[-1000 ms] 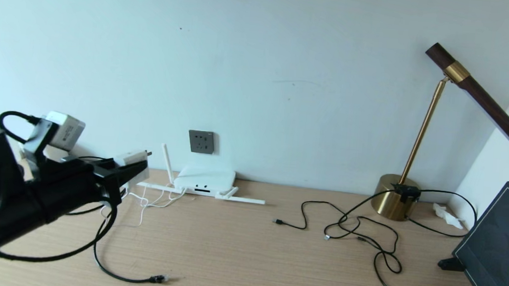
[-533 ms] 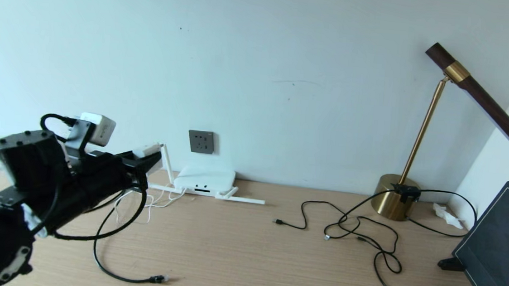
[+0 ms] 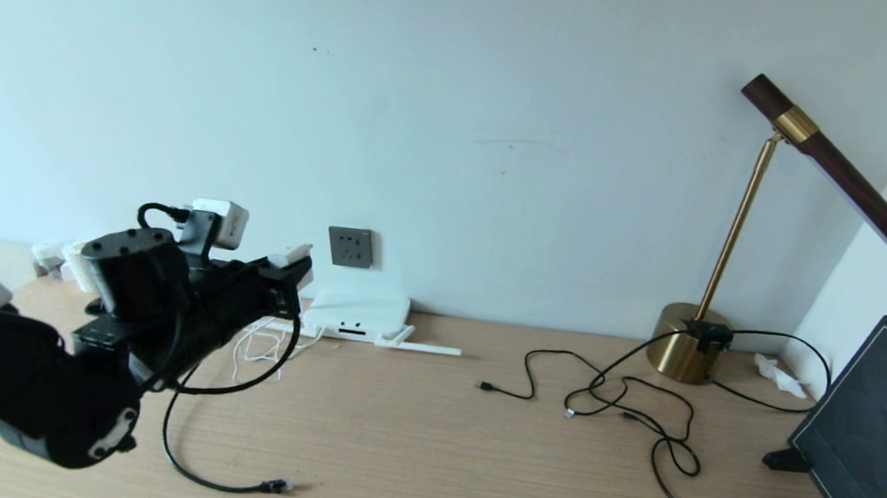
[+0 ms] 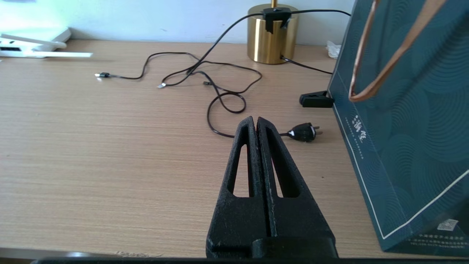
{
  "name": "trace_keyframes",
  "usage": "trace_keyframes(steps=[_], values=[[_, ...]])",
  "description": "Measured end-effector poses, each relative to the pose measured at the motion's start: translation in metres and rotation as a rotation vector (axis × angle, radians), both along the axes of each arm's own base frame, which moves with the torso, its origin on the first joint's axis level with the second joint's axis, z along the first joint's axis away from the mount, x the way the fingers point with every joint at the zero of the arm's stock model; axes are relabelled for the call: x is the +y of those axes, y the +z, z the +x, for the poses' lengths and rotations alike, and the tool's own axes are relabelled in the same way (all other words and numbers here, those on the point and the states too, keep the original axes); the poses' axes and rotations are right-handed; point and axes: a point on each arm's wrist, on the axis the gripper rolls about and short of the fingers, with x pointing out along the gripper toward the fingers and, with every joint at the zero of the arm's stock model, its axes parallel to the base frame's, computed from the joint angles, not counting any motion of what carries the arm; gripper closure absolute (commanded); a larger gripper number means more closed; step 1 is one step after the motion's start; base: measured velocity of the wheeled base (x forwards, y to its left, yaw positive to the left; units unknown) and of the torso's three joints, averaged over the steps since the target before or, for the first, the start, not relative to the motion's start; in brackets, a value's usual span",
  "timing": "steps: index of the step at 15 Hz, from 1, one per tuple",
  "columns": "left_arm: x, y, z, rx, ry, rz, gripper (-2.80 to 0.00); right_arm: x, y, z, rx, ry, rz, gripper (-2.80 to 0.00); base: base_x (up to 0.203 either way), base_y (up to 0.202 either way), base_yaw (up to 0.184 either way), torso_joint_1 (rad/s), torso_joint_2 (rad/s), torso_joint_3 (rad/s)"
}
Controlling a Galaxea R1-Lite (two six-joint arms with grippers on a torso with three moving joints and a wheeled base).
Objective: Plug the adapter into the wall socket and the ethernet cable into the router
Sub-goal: Align plug and socket
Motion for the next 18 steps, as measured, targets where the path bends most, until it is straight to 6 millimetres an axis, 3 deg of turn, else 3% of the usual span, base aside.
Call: trace_keyframes(steps=[12, 18], values=[[0.0, -0.035, 0.002, 0.001, 0.002, -0.023, 0.0, 0.0, 0.0, 0.0, 0.0, 0.0, 0.0, 0.0, 0.0, 0.0, 0.0, 0.0, 0.0, 0.0], [-0.005, -0.046, 0.023, 0.0, -0.016, -0.023, 0.0, 0.0, 0.0, 0.0, 0.001, 0.0, 0.0, 0.0, 0.0, 0.0, 0.0, 0.0, 0.0, 0.0]])
